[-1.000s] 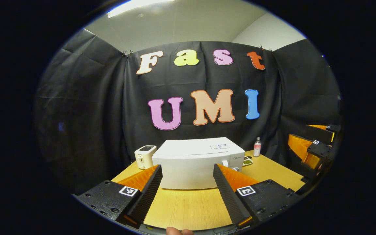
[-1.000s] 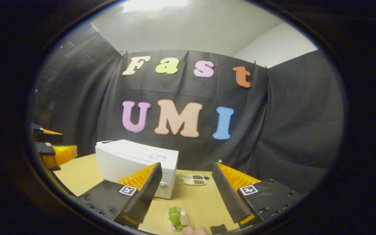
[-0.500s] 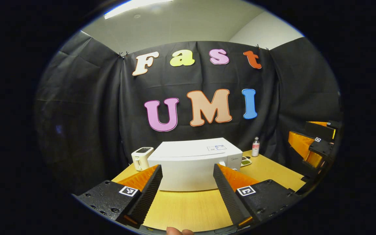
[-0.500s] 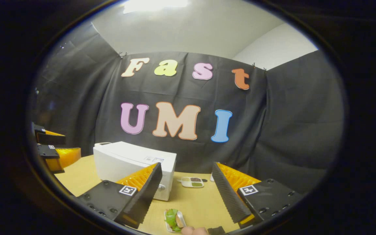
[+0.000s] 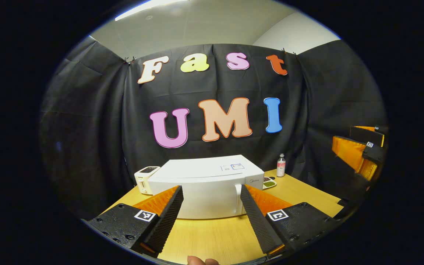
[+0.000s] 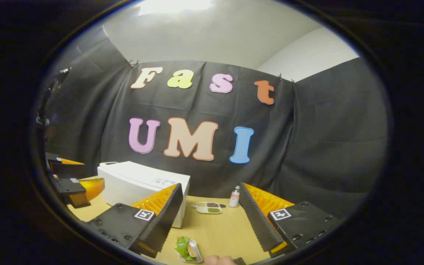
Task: Open the microwave oven with the left hand, put the food in, and close the microwave oven.
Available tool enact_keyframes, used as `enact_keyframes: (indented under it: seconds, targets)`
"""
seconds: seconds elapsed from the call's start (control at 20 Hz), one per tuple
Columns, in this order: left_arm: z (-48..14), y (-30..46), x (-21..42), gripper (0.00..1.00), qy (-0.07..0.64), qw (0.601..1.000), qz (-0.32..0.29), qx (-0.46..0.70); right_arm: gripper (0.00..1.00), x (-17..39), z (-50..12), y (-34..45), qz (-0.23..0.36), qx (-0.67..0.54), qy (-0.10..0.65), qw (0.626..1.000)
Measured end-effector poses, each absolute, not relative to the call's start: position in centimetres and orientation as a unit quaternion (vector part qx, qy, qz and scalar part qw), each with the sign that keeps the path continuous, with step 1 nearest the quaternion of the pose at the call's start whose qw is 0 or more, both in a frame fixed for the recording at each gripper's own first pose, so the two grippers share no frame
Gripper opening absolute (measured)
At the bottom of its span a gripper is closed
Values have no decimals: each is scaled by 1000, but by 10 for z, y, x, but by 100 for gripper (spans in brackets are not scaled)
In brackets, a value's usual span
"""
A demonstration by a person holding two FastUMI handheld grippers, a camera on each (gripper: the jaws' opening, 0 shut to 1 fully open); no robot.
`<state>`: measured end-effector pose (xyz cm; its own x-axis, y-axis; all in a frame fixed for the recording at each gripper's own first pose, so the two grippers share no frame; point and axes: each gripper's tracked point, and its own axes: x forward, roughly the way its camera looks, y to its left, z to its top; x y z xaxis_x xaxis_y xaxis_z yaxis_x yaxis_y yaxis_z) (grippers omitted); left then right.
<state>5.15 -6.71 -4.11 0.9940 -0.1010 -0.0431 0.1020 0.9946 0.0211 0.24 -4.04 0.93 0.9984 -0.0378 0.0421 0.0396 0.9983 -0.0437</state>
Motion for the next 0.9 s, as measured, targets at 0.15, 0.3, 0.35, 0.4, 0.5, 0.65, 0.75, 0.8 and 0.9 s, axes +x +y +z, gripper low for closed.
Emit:
enact_keyframes:
  seconds: [0.15,0.3,0.35,0.4,0.5,0.65,0.75,0.8,0.9]
  targets:
    - [-51,-72,67,94,26,998,-53,18,97,-5,14,-61,-40,-27,-23,999]
    - [-67,-81,87,94,36,997,-59,15,96,-14,10,-78,-54,-32,-14,998]
    - [-75,-87,94,94,45,997,-64,13,96,-17,9,-84,-59,-34,-12,998]
    - [-82,-94,101,93,52,996,-71,12,98,-20,11,-90,-66,-35,-12,997]
    - [-93,-103,116,93,59,995,-76,17,98,-26,14,-97,-70,-34,-11,997]
    - [-103,-117,137,94,60,995,-81,19,96,-32,12,-107,-75,-34,-1,997]
    - [-114,-128,152,93,65,994,-83,18,98,-36,9,-115,-81,-36,9,996]
    - [-121,-131,160,94,72,994,-83,19,96,-38,7,-119,-86,-35,14,996]
    - [-129,-141,172,94,71,993,-90,20,97,-43,3,-129,-95,-35,25,995]
